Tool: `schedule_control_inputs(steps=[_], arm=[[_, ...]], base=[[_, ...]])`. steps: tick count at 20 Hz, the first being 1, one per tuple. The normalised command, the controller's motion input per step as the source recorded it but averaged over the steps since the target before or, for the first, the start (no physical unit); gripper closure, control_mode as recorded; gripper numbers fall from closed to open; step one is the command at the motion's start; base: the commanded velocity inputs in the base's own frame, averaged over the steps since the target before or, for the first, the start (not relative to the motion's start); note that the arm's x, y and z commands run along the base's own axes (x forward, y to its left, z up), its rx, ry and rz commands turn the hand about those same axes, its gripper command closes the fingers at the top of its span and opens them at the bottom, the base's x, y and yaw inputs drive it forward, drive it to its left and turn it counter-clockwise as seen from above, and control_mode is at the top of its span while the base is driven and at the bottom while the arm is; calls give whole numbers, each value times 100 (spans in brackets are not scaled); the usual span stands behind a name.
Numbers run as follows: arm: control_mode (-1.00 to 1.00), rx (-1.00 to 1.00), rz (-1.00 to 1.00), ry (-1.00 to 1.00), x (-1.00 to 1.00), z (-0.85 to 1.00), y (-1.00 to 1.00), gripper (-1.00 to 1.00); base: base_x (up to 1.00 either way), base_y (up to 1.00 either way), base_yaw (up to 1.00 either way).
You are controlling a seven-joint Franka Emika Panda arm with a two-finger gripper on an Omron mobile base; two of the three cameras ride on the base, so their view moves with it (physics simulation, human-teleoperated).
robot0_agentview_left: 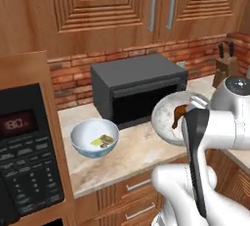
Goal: Place the bowl with the lemon wedge and mushroom on the second highest shelf of the fridge. Place the bowl with the steak and chicken drumstick on the top shelf of the fridge.
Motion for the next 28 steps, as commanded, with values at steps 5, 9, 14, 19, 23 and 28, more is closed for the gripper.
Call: schedule_control_inputs(steps=[5,9,14,19,23,28], arm=[[100,0,0,0,0,0,0,100],[100,0,0,0,0,0,0,100],[100,0,0,0,0,0,0,100],[100,0,0,0,0,0,0,100],[100,0,0,0,0,0,0,100],[100,0,0,0,0,0,0,100]], base=[[-7,17,-96],[-13,10,-95],[-11,11,-96],[0,-18,-85],[0,-32,-82],[0,-24,-86]])
